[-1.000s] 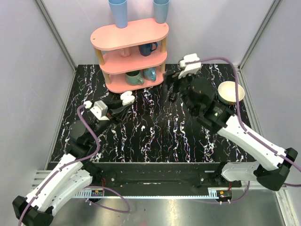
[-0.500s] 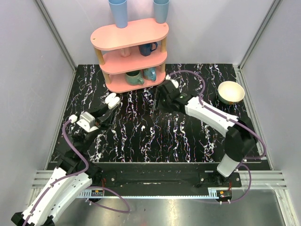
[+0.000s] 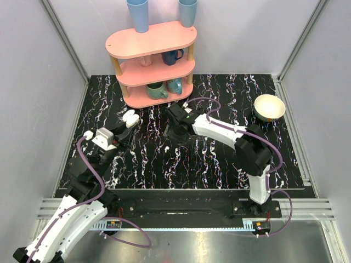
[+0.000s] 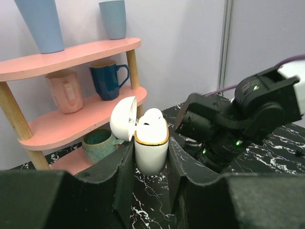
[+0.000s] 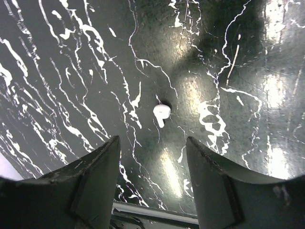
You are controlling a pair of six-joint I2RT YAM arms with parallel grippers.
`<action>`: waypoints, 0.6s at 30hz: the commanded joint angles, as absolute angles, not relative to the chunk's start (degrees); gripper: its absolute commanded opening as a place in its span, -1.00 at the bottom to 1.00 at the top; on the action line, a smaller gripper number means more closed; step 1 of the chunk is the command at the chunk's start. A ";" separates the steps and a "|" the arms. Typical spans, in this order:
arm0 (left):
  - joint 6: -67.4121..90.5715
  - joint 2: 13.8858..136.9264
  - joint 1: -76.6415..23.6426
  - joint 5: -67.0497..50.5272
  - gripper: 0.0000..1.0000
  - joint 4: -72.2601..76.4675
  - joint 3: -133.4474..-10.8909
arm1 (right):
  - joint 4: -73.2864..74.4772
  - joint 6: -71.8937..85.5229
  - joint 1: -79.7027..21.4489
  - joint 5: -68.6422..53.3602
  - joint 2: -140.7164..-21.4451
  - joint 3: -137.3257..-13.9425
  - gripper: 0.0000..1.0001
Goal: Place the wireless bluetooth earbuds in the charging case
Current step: Pick up the left earbud from the center of the board.
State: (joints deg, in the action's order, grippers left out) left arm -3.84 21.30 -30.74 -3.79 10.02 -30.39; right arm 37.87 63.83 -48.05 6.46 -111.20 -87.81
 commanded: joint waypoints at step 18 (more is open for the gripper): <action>-4.31 17.67 -30.76 1.41 -1.00 8.44 -30.85 | 44.29 72.42 -48.78 4.04 -123.57 -97.29 0.17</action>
